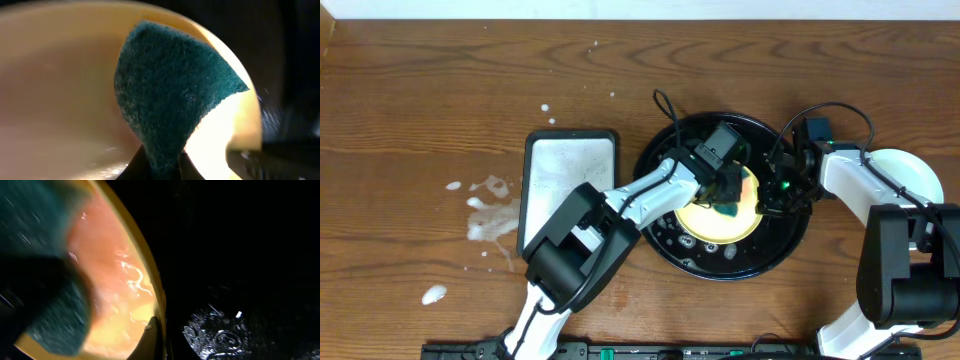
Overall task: Clean dirty plates on tray and stack at the side
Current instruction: 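Scrub the yellow plate with the sponge while right gripper holds its rim, then return the sponge to the soapy tray with the left gripper, then tilt the yellow plate upright with the right gripper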
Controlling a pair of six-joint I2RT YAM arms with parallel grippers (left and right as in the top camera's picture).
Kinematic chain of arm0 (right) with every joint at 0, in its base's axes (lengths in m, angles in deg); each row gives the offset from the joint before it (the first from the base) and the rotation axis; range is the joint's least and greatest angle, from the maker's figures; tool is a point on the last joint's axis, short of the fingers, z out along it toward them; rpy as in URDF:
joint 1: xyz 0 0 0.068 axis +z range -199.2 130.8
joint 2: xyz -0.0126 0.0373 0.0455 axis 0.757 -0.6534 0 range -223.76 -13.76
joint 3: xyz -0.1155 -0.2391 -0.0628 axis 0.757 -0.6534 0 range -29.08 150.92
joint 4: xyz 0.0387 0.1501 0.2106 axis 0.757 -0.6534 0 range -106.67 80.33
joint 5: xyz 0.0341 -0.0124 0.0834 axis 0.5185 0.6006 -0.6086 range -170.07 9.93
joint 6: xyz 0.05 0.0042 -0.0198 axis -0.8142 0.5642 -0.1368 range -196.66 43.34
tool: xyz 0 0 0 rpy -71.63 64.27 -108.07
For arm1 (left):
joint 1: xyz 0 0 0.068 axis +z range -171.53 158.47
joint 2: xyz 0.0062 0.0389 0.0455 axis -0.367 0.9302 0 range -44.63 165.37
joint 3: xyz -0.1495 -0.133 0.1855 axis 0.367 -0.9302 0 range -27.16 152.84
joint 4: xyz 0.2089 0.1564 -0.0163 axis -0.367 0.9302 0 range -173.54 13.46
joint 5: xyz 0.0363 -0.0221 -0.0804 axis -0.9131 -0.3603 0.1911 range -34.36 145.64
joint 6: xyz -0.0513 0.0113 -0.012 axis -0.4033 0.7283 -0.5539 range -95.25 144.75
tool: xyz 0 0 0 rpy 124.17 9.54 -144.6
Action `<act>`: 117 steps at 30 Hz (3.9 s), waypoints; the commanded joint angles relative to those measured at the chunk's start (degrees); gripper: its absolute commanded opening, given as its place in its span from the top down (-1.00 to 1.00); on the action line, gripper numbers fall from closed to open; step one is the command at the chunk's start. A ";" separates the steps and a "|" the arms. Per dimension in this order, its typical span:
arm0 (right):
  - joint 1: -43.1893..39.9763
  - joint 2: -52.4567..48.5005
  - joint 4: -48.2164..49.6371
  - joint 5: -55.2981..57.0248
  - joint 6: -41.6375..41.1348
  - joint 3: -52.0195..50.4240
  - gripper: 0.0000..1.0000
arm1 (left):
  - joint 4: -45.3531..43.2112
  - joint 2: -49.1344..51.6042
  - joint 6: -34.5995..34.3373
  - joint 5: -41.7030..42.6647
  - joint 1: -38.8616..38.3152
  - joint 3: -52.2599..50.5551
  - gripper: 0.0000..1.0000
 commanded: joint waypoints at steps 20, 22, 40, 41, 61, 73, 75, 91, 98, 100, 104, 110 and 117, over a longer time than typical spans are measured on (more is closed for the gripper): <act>-0.09 -0.90 -0.50 4.31 0.61 -0.22 0.97 | 26.10 2.58 1.42 -29.59 7.65 1.64 0.85; -0.09 -0.90 -0.48 4.33 0.61 -0.22 0.98 | 27.23 2.58 1.49 -30.53 8.11 2.95 0.85; -0.07 2.69 3.06 5.75 0.76 -0.22 0.97 | 48.52 -14.12 8.17 -19.76 11.32 19.39 0.85; -0.02 2.78 3.26 5.75 0.76 -0.22 0.98 | 49.77 -15.98 8.15 -21.14 12.22 19.39 0.85; 18.58 34.53 -6.10 39.23 -4.81 0.50 0.98 | 44.22 -22.23 14.62 -23.34 28.94 -4.63 0.82; 38.84 39.91 -7.13 66.40 -1.01 0.50 0.97 | 44.35 -32.81 18.23 -22.71 30.62 -4.74 0.12; 42.40 39.67 -7.10 70.27 -0.17 0.50 0.98 | 44.39 -35.21 18.21 -22.69 30.62 -4.74 -0.04; 57.77 38.49 -6.93 88.94 4.85 0.50 0.98 | 48.33 -48.28 18.23 -16.94 30.62 -4.76 -0.47; 58.16 38.49 -5.40 88.98 4.26 0.50 0.98 | 48.50 -50.21 18.21 -16.94 30.62 -4.76 -0.61; 58.16 38.49 -4.83 88.98 4.26 0.50 0.98 | 48.50 -50.01 18.21 -16.94 30.62 -4.76 -0.62; 58.16 38.49 -4.72 89.00 4.28 0.50 0.98 | 48.50 -49.90 18.21 -16.94 30.62 -4.76 -0.62; 58.16 38.47 -4.72 89.00 4.76 0.50 0.98 | 48.50 -49.90 18.21 -16.94 30.62 -4.76 -0.63; 58.16 38.47 -4.74 89.44 4.79 0.50 0.98 | 48.50 -49.90 18.21 -16.94 30.62 -4.76 -0.63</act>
